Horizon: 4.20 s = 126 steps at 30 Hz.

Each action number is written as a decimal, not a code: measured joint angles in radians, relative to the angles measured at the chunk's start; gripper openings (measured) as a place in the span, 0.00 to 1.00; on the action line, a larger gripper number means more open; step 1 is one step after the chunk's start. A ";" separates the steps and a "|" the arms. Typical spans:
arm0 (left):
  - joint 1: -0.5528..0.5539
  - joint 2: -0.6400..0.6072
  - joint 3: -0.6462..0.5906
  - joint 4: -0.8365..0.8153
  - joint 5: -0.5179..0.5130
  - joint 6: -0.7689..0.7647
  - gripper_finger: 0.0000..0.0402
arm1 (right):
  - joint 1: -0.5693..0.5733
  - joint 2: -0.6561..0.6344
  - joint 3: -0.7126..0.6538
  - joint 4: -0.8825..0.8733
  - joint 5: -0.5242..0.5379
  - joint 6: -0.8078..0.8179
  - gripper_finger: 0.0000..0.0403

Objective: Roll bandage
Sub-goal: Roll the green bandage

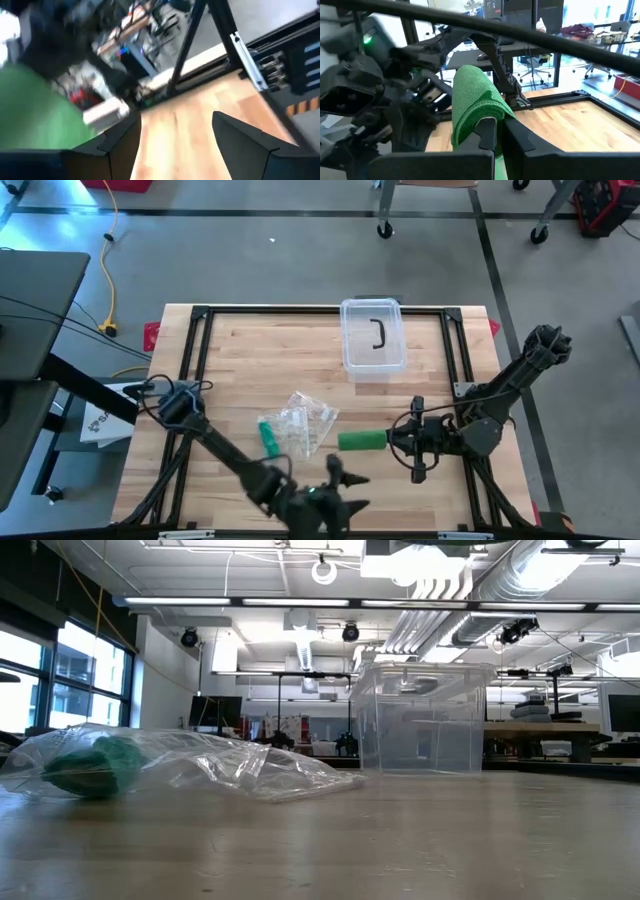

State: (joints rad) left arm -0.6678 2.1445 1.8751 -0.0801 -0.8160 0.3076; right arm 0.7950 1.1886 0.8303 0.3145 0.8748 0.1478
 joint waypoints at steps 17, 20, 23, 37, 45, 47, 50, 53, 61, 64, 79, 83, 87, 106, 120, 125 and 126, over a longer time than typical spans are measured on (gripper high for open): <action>-0.068 -0.009 0.000 -0.367 -0.272 -0.883 0.55 | 0.010 -0.005 0.000 0.004 0.020 -0.020 0.00; -0.053 -0.013 0.000 -0.554 -0.354 -1.062 0.55 | 0.013 -0.005 0.000 0.004 0.020 -0.015 0.00; -0.056 -0.014 0.000 -0.713 -0.403 -1.236 0.57 | 0.019 -0.005 0.000 0.004 0.020 -0.019 0.00; -0.004 -0.014 0.000 -0.527 -0.240 -0.970 0.59 | 0.017 -0.005 -0.001 0.004 0.020 -0.041 0.00; 0.015 -0.015 0.000 -0.472 -0.147 -0.893 0.59 | 0.024 -0.005 -0.001 0.003 0.019 -0.036 0.00; 0.000 -0.015 0.000 -0.474 -0.128 -0.905 0.59 | 0.025 -0.005 -0.001 0.004 0.019 -0.035 0.00; -0.041 -0.016 -0.018 -0.450 -0.199 -0.916 0.59 | 0.025 -0.005 -0.001 0.003 0.013 -0.036 0.00; -0.076 -0.019 -0.071 -0.407 -0.330 -0.971 0.59 | 0.025 -0.005 -0.001 0.003 0.012 -0.037 0.00; -0.037 -0.019 -0.245 0.060 -0.363 -0.777 0.59 | 0.025 -0.005 -0.001 0.004 0.011 -0.044 0.00; -0.028 -0.020 -0.276 0.207 -0.365 -0.686 0.59 | 0.025 -0.005 -0.001 0.004 0.011 -0.044 0.00; 0.080 -0.019 -0.290 0.258 -0.265 -0.498 0.49 | 0.025 -0.005 -0.001 0.005 -0.018 -0.043 0.00; 0.122 -0.019 -0.290 0.278 -0.217 -0.353 0.23 | 0.040 -0.005 -0.001 0.008 -0.024 -0.017 0.00; 0.175 -0.019 -0.290 0.295 -0.108 -0.217 0.03 | 0.082 -0.005 -0.001 0.020 -0.060 -0.010 0.00; 0.265 -0.168 -0.290 0.461 -0.113 0.486 0.00 | 0.195 0.272 -0.001 0.199 -0.157 0.067 0.00; 0.003 -0.230 -0.186 0.465 -0.193 0.678 0.00 | 0.078 0.289 -0.001 0.152 -0.022 0.178 0.00; 0.003 -0.233 -0.197 0.439 -0.382 0.733 0.00 | 0.078 0.290 -0.001 0.328 -0.140 -0.083 0.00; 0.011 -0.233 -0.205 0.418 -0.400 0.715 0.00 | 0.083 0.289 -0.001 0.363 -0.154 -0.126 0.00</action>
State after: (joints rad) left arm -0.6565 1.9118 1.6706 0.3377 -1.2165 1.0223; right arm 0.8783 1.4781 0.8294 0.6773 0.7210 0.0214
